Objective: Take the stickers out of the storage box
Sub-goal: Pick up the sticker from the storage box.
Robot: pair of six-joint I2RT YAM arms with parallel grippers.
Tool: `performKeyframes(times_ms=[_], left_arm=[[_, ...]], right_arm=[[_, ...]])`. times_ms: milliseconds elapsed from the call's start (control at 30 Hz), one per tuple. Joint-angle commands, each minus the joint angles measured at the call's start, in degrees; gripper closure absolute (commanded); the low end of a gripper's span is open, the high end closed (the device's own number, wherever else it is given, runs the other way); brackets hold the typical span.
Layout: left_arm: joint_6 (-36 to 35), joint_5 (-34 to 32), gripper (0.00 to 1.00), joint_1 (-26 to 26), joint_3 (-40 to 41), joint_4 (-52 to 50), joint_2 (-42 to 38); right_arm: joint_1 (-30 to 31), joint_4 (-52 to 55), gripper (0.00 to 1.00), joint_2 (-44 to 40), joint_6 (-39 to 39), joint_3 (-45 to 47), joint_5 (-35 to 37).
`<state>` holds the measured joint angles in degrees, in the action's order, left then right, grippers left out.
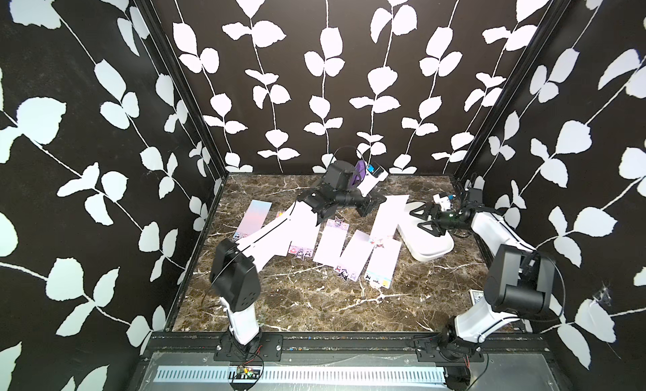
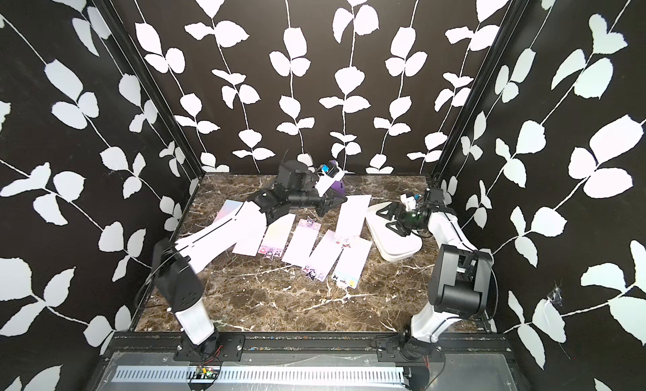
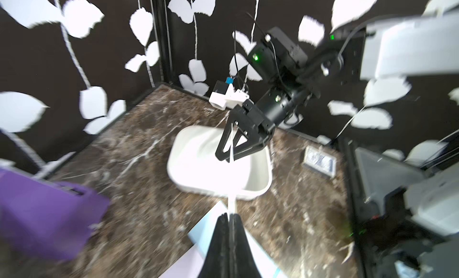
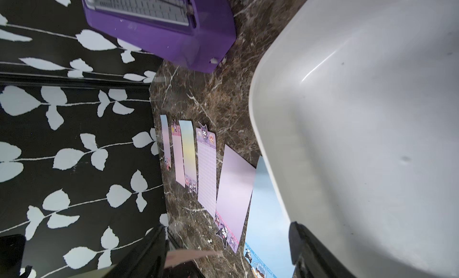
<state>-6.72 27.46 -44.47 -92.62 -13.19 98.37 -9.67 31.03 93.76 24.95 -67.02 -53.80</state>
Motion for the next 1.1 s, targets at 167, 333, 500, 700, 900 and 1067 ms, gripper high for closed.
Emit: performKeyframes(times_ms=[167, 333, 500, 700, 900, 1067], left_arm=[[-16.34, -19.4, 1.0, -3.1, 10.48, -4.93, -12.43], [-16.98, -22.61, 1.0, -3.27, 15.77, -3.92, -16.69], [-17.36, -24.22, 1.0, -4.17, 21.24, -1.6, -21.27], [-16.48, -29.1, 1.0, -4.77, 22.98, -3.34, -22.85], [-9.24, -41.77, 1.0, -4.75, 16.37, -11.66, -17.96], [-3.76, -47.2, 1.0, -4.82, 5.09, -26.21, -9.9]], right_arm=[[7.77, 0.77, 0.21, 1.08, 2.65, -4.11, -0.69], [10.29, 0.46, 0.21, 2.57, 3.12, -5.52, -1.16], [12.82, -0.25, 0.21, 3.67, 4.15, -6.33, -2.32], [18.25, -0.66, 0.21, 6.45, 5.62, -7.77, -4.17], [21.27, -4.54, 0.21, 6.88, 7.03, -8.51, -2.98], [23.21, -5.26, 0.21, 6.84, 6.9, -8.56, -1.66]])
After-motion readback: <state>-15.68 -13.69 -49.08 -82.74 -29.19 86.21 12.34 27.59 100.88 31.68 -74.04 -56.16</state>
